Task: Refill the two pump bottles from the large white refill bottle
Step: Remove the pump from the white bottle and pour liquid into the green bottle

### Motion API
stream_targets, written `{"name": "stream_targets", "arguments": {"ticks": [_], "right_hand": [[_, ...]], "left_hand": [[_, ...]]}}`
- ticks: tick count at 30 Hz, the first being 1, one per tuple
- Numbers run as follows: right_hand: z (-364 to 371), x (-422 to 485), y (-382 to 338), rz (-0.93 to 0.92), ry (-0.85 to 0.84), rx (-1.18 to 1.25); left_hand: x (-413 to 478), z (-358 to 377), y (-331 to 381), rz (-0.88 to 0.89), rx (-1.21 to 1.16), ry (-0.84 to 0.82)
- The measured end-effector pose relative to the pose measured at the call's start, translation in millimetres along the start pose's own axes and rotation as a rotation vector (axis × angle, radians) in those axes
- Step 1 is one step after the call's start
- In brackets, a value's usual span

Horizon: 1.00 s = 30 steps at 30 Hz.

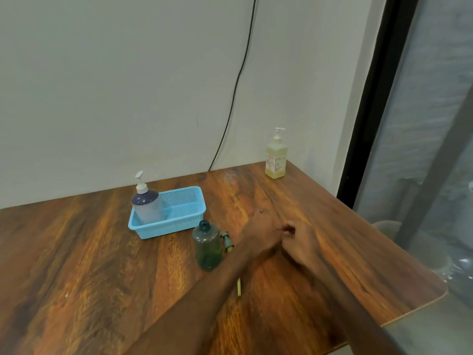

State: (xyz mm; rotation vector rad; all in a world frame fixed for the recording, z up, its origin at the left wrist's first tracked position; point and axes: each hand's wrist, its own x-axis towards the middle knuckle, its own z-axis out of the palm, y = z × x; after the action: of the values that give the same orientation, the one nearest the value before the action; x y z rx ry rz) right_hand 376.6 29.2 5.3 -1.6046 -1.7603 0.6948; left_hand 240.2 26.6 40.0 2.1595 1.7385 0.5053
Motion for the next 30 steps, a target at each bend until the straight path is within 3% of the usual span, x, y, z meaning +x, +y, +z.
{"name": "stream_targets", "arguments": {"ticks": [5, 12, 19, 23, 30], "right_hand": [[3, 50, 18, 0.051, 0.045, 0.082], [8, 142, 27, 0.154, 0.119, 0.248], [10, 223, 23, 0.162, 0.236, 0.278], [9, 248, 16, 0.136, 0.283, 0.265], [17, 304, 19, 0.091, 0.264, 0.301]], "left_hand": [[45, 2, 7, -0.109, 0.201, -0.198], [96, 3, 15, -0.113, 0.250, -0.320], [139, 6, 3, -0.103, 0.191, -0.297], [162, 11, -6, -0.052, 0.279, -0.310], [178, 12, -16, 0.021, 0.329, -0.314]]}}
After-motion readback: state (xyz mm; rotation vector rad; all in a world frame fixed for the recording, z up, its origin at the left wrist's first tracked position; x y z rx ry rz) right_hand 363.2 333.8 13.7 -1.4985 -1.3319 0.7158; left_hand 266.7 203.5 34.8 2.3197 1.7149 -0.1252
